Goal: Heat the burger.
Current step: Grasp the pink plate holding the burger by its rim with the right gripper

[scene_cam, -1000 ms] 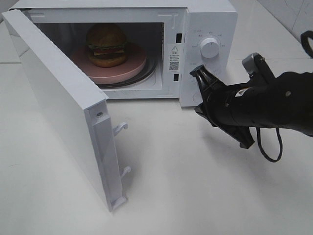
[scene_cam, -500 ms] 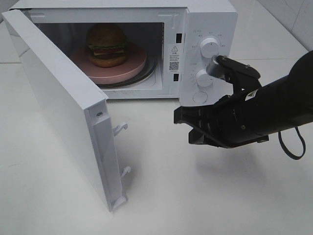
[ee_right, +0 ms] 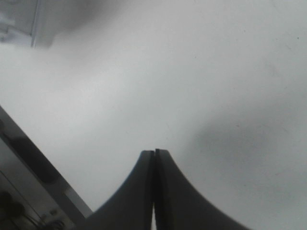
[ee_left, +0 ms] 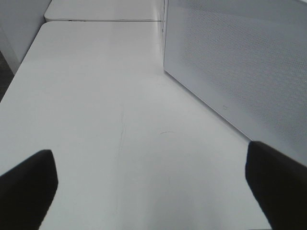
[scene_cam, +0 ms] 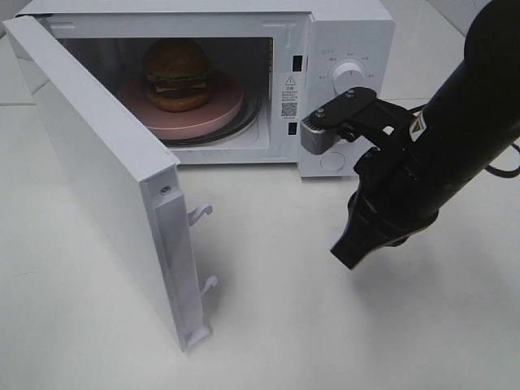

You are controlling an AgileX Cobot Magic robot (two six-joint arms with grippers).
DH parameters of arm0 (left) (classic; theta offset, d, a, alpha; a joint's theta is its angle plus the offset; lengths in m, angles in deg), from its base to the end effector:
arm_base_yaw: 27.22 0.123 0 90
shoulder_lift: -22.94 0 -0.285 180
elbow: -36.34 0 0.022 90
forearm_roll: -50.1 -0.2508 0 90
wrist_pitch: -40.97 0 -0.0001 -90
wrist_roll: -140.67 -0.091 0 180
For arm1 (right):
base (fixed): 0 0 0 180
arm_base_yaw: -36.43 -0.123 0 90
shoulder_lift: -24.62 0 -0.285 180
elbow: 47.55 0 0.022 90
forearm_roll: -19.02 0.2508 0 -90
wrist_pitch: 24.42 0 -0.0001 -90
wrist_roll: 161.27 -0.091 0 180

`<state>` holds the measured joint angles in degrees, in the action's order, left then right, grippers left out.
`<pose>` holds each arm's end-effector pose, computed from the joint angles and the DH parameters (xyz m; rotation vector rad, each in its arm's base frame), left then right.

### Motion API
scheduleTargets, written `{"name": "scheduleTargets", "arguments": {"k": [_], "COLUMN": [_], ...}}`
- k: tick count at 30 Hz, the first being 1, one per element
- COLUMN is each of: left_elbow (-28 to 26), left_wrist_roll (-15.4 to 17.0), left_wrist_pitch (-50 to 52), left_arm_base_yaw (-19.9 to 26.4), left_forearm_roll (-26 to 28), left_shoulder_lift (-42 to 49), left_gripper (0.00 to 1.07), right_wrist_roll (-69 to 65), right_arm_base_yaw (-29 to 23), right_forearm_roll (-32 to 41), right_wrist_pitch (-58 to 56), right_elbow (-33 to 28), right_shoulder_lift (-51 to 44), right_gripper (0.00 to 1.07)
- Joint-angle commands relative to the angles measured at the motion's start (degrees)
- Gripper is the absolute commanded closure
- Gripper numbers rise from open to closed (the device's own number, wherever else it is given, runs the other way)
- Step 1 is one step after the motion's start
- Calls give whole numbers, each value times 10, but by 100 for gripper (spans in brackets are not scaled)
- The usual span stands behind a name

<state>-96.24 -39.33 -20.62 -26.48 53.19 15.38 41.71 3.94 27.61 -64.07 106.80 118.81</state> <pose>-0.0084 -0.0044 0.2817 -0.0094 2.0338 -0.0563 0.2327 0.1585 0.2168 -1.1748 2.5285 0.2038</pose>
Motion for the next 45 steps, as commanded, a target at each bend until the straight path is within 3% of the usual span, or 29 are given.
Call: {"name": "scheduleTargets", "arguments": {"k": [1, 12, 18, 21, 22, 23, 25, 26, 28, 29, 30, 31, 32, 33, 36, 45], "left_elbow": [2, 2, 2, 2, 2, 2, 2, 2, 2, 2, 2, 2, 2, 2, 2, 2], "left_wrist_roll": [0, 0, 0, 0, 0, 0, 0, 0, 0, 0, 0, 0, 0, 0, 0, 0], "left_wrist_pitch": [5, 5, 5, 5, 5, 5, 5, 5, 5, 5, 5, 5, 5, 5, 5, 5], "left_arm_base_yaw": [1, 1, 1, 1, 1, 1, 1, 1, 1, 1, 1, 1, 1, 1, 1, 1], "left_forearm_roll": [2, 2, 2, 2, 2, 2, 2, 2, 2, 2, 2, 2, 2, 2, 2, 2], "left_shoulder_lift": [10, 10, 10, 10, 10, 10, 10, 10, 10, 10, 10, 10, 10, 10, 10, 10], "left_gripper": [7, 7, 7, 7, 7, 7, 7, 7, 7, 7, 7, 7, 7, 7, 7, 7], "right_wrist_roll": [106, 406, 435, 435, 435, 435, 430, 430, 427, 427, 423, 423, 411, 403, 381, 337], "right_arm_base_yaw": [3, 3, 3, 3, 2, 2, 2, 2, 2, 2, 2, 2, -1, -6, -19, -45], "right_forearm_roll": [-29, -75, -126, -147, -156, -156, -156, -156, -156, -156, -155, -155, -155, -156, -171, -233], "right_wrist_pitch": [-41, -47, -37, -21, -7, -7, 30, 30, 65, 65, 80, 80, 82, 82, 87, 123], "right_elbow": [15, 48, 59, 65, 68, 68, 68, 68, 68, 68, 68, 68, 73, 77, 92, 162], "right_shoulder_lift": [-6, -6, -3, 1, 5, 5, 10, 10, 12, 12, 12, 12, 17, 21, 40, 120], "right_gripper": [104, 102, 98, 91, 84, 84, 70, 70, 50, 50, 35, 35, 23, 18, 13, 15]}}
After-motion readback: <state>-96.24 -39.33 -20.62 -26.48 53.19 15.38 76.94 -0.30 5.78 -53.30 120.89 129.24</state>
